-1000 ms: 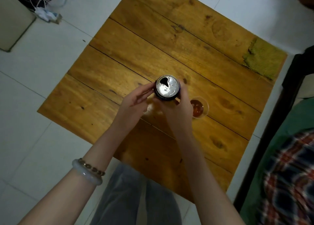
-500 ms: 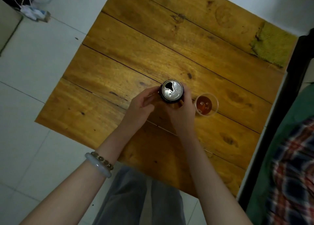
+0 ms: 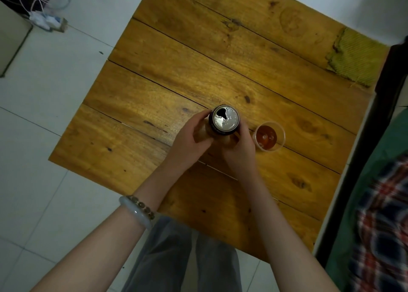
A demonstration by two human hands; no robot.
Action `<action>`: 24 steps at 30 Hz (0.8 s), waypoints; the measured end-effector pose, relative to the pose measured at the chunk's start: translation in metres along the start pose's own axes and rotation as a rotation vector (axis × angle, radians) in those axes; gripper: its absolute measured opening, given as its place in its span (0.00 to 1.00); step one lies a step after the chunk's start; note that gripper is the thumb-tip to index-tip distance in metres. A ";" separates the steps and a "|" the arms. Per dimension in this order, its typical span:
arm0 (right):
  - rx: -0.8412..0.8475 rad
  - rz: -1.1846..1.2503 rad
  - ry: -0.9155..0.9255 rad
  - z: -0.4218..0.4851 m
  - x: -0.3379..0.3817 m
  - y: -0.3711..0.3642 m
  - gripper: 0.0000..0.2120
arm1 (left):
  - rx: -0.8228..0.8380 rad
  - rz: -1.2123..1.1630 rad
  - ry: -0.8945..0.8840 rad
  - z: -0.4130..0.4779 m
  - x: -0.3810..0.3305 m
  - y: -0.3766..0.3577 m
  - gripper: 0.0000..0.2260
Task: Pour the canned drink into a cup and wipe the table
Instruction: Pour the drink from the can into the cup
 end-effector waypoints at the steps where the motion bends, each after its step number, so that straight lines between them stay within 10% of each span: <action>1: 0.028 0.001 -0.011 -0.001 -0.004 -0.002 0.33 | 0.000 0.040 -0.012 0.003 0.001 -0.003 0.29; 16: 0.286 0.080 0.005 -0.004 -0.020 -0.016 0.33 | -0.321 0.030 -0.114 -0.010 -0.005 0.000 0.30; 24: 0.499 0.552 -0.468 -0.040 0.011 -0.018 0.27 | -0.444 -0.042 -0.051 -0.079 -0.035 0.024 0.30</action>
Point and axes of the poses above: each hand's wrist, its own z-axis towards the middle knuckle, its own y-axis out of the back of the hand, x = y × z, the point moved 9 cm from there along z, towards the middle knuckle, and after that the axes turned 10 degrees about -z, right-handed, at the moved point
